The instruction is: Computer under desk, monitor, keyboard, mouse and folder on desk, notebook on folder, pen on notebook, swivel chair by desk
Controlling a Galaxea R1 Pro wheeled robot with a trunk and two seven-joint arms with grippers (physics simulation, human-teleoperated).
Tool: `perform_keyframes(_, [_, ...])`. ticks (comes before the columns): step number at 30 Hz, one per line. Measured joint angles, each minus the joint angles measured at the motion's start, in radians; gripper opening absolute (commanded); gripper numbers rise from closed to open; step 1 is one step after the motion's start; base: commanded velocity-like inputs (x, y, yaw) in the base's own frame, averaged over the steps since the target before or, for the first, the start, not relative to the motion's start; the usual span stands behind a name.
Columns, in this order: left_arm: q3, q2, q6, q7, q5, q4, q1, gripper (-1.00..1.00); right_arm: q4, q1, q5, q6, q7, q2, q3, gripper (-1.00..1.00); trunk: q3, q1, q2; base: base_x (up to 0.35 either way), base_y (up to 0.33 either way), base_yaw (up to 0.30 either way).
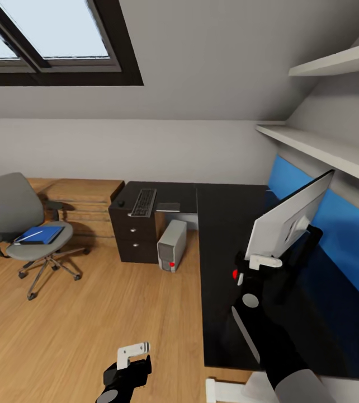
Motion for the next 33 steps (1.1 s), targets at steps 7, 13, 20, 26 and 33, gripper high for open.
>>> perform_keyframes(7, [0.000,0.000,0.000,0.000,0.000,0.000,0.000,1.00,0.000,0.001,0.000,0.000,-0.001,0.000,-0.001,1.00,0.000,0.000,0.000,0.139,0.002,0.000])
perform_keyframes(13, [0.000,0.000,-0.001,0.000,0.000,0.000,0.000,1.00,-0.001,0.001,-0.001,0.000,-0.003,0.000,-0.001,1.00,0.000,0.000,0.000,0.094,0.000,0.000])
perform_keyframes(20, [0.000,0.000,-0.001,0.000,-0.001,0.000,0.000,1.00,0.000,0.001,-0.002,0.005,-0.004,0.001,-0.002,1.00,0.000,0.000,0.000,0.009,0.000,0.000])
perform_keyframes(26, [0.000,0.000,-0.001,0.000,0.000,0.000,0.000,1.00,0.001,0.001,-0.002,0.008,-0.006,0.001,-0.002,1.00,0.000,0.000,0.000,0.001,0.000,0.000])
perform_keyframes(33, [0.000,-0.001,-0.001,0.000,0.000,0.000,0.000,1.00,0.001,0.001,-0.003,0.011,-0.048,0.001,-0.003,1.00,0.000,0.000,0.000,0.000,0.000,0.000])
